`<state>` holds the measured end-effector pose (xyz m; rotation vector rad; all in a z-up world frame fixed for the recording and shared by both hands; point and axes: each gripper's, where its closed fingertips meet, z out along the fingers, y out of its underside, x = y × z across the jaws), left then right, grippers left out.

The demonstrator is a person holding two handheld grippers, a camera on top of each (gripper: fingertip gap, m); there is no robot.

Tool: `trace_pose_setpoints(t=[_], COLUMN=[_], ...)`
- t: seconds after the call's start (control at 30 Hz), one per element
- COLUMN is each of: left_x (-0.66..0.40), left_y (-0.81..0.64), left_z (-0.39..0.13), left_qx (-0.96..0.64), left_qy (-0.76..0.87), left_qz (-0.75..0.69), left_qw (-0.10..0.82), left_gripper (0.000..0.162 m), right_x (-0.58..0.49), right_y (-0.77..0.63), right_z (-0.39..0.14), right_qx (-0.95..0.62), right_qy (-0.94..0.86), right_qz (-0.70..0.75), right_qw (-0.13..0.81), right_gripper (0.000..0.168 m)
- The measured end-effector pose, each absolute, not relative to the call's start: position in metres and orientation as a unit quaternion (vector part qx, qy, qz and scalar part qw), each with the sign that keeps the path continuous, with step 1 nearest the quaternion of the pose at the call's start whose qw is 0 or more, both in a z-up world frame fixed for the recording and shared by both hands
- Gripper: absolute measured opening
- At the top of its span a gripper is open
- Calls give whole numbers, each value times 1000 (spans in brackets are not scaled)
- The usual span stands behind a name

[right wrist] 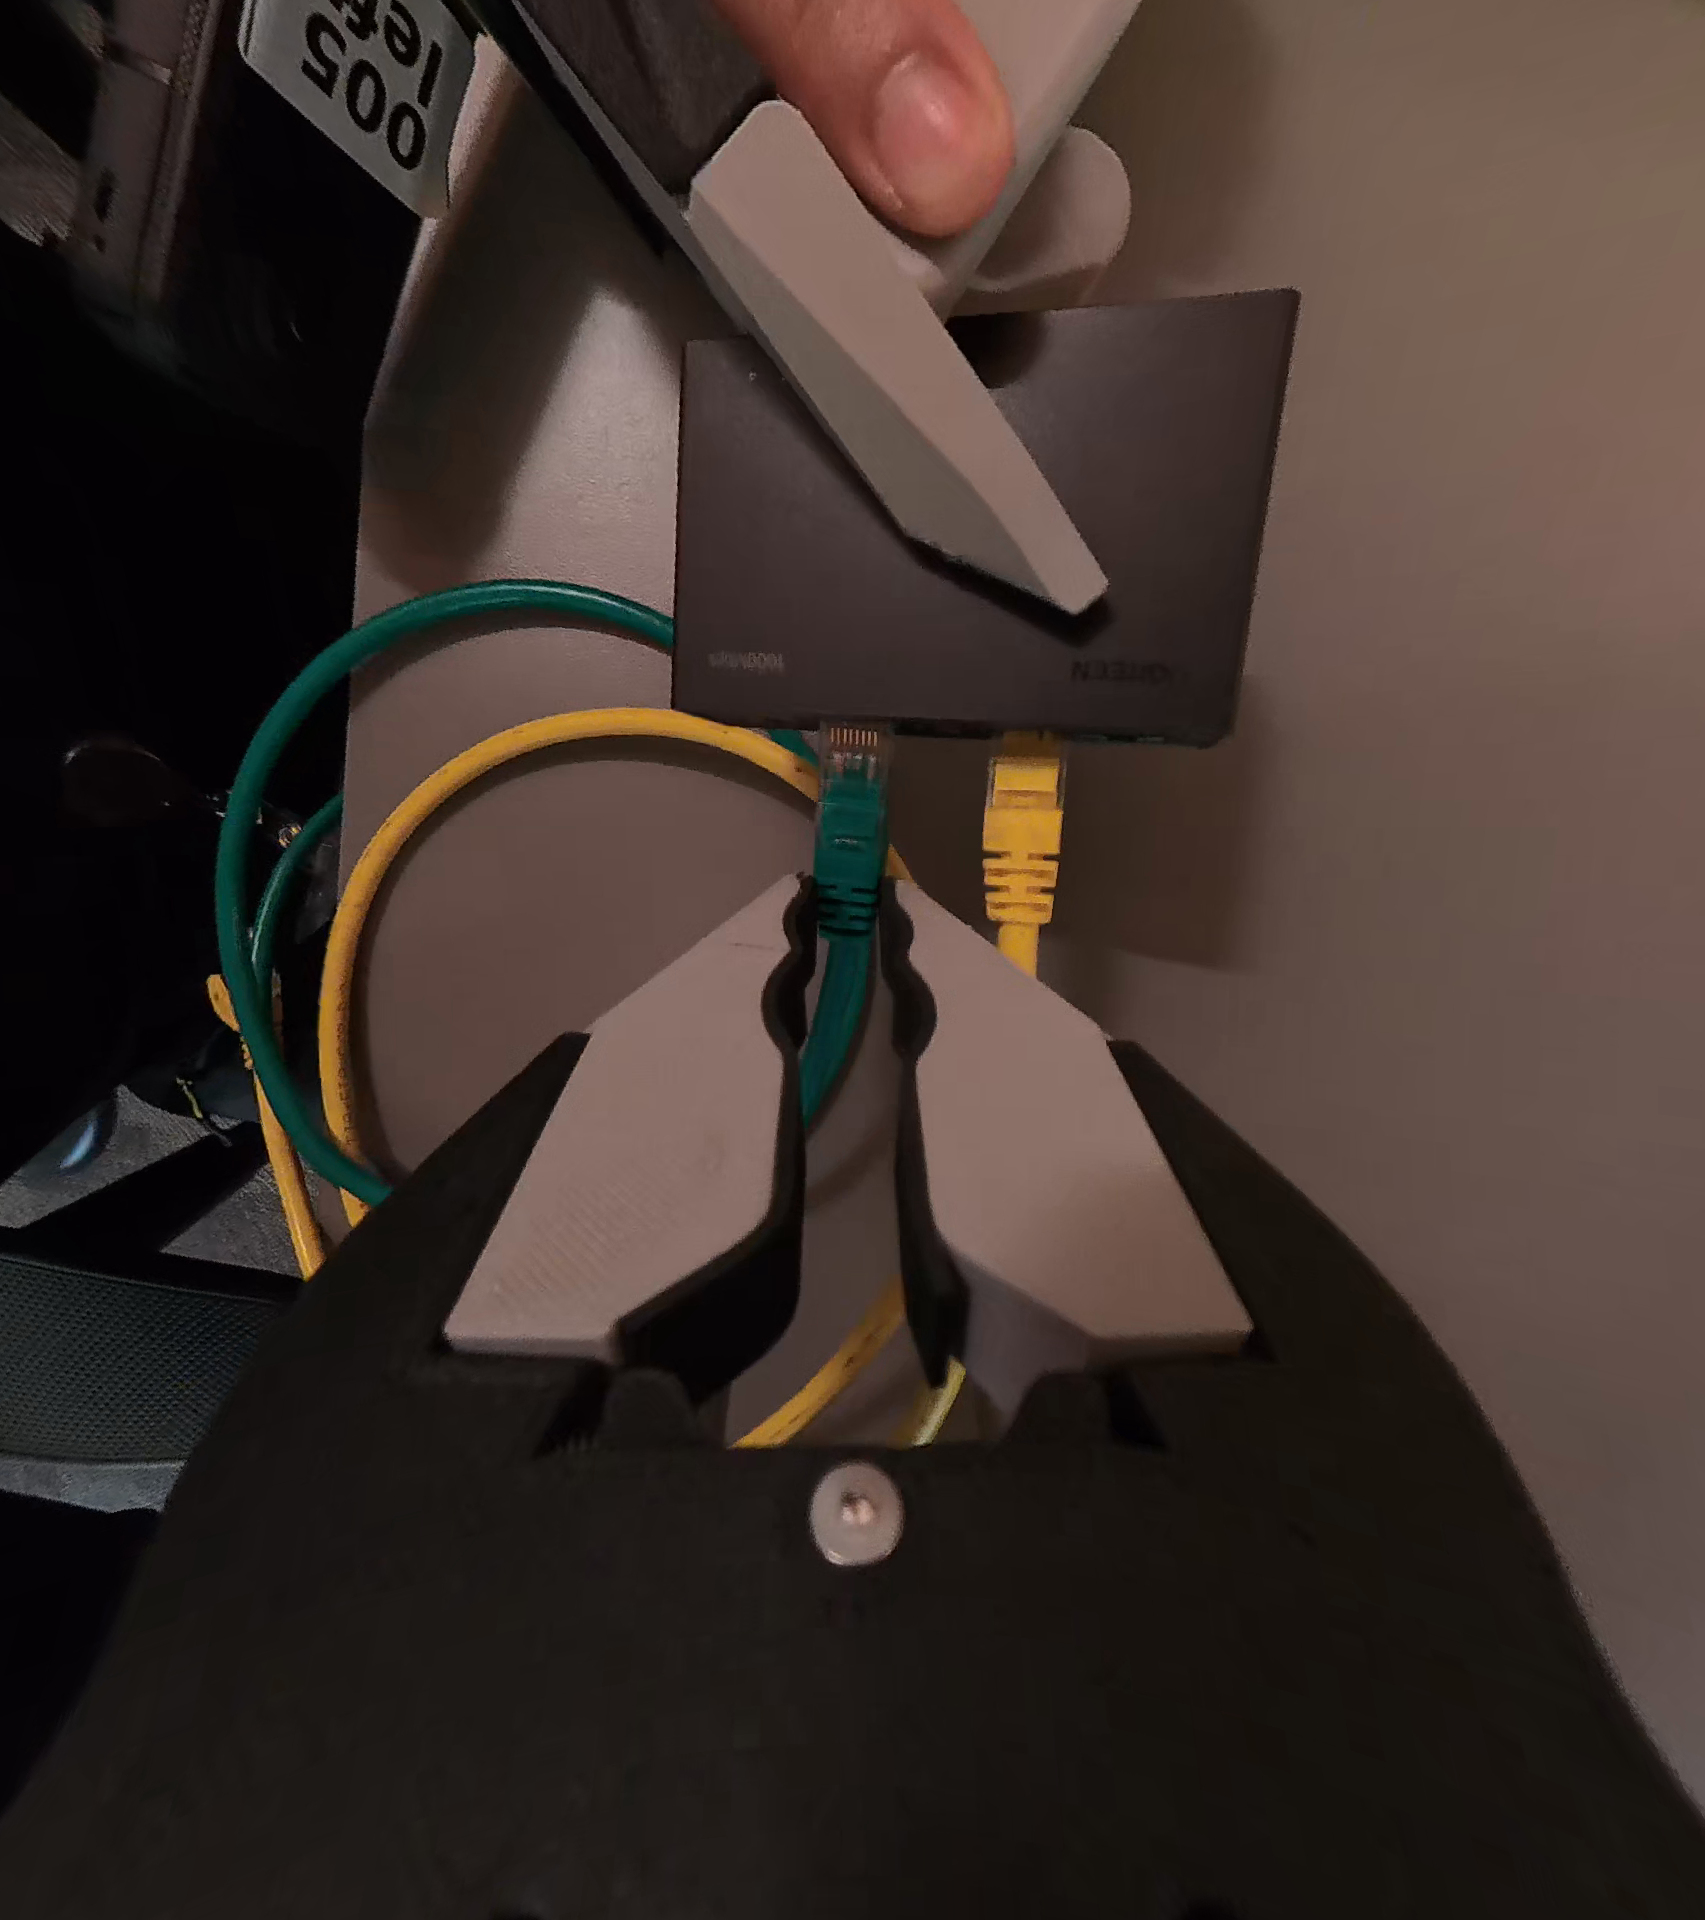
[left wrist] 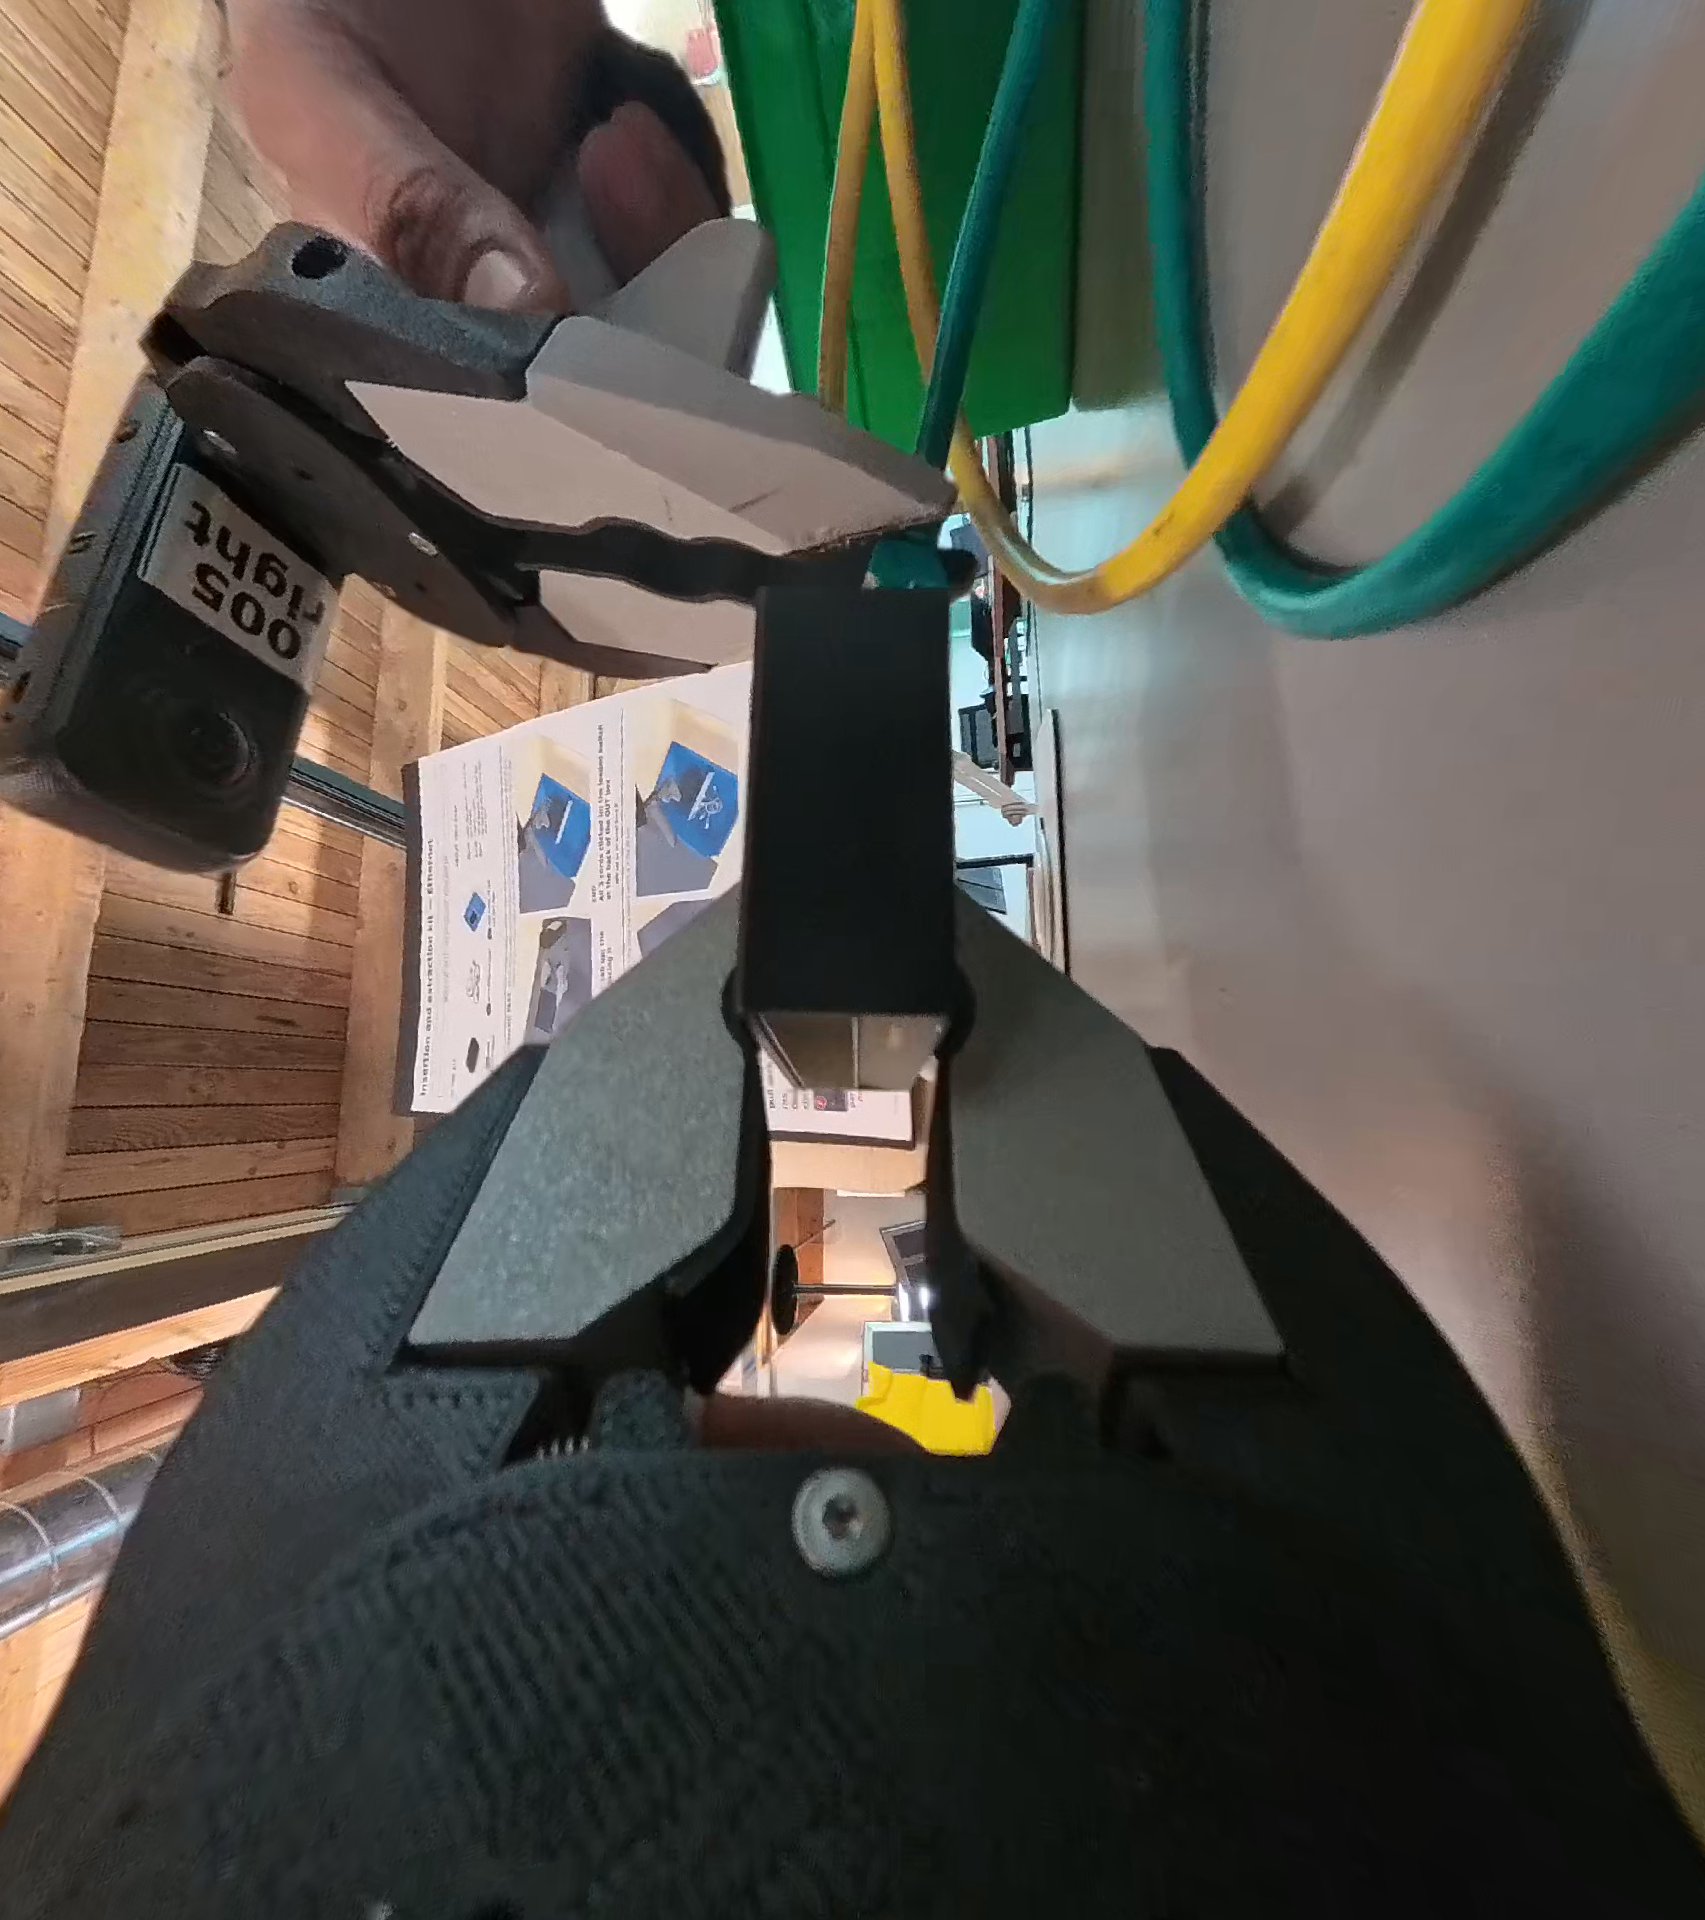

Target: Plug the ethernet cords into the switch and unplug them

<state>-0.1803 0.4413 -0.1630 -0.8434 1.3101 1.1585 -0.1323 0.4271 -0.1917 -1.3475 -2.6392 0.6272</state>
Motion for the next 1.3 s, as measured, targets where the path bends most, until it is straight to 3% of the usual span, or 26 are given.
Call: trace_pose_setpoints(t=[1.3], left_x=[-193], left_y=[443], left_z=[-169], left_qx=[-421], left_qy=[543], left_qz=[471], left_qw=[553], left_gripper=[26], right_x=[-148], right_y=[427], right_z=[-187], right_qx=[-456], right_qy=[-840], right_qz=[277], right_qw=[100], right_gripper=[8])
